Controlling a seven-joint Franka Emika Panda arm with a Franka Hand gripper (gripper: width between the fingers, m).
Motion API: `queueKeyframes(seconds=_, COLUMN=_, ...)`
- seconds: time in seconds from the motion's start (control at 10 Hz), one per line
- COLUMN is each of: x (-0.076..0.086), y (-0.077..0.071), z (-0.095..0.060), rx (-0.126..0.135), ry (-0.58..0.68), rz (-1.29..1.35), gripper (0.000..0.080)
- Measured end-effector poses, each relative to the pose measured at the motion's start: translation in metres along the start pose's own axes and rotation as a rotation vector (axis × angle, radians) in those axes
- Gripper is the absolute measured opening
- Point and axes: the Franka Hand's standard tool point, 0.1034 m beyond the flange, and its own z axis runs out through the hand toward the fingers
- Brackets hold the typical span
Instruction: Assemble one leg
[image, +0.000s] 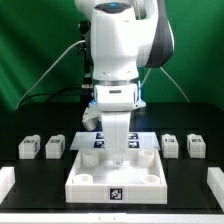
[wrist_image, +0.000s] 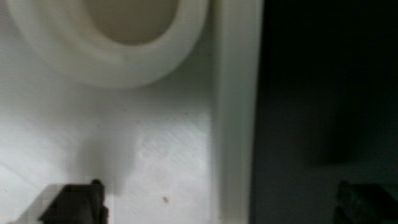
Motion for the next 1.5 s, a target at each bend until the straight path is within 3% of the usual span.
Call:
queueKeyframes(seconds=0.1, x=0.0, y=0.0, z=0.0, rx=0.0, ry=0.0, rz=0.0, gripper=0.0378)
queueKeyframes(seconds=0.2, x=0.0, y=0.0, z=0.0, rx=0.0, ry=0.0, rz=0.0, gripper=0.0378)
queueKeyframes(seconds=0.4, x=0.0, y=0.0, z=0.0, rx=0.001, ry=0.0, rz=0.0, gripper=0.0072)
queueKeyframes(seconds=1.1, x=0.004, y=0.002, z=-0.001, rx=0.001, ry=0.001, rz=0.014, gripper=0.0057)
queueKeyframes(seconds=1.5, x=0.058, y=0.049, z=-0.005, rx=-0.043, ry=0.039, rz=0.002, gripper=0.0057)
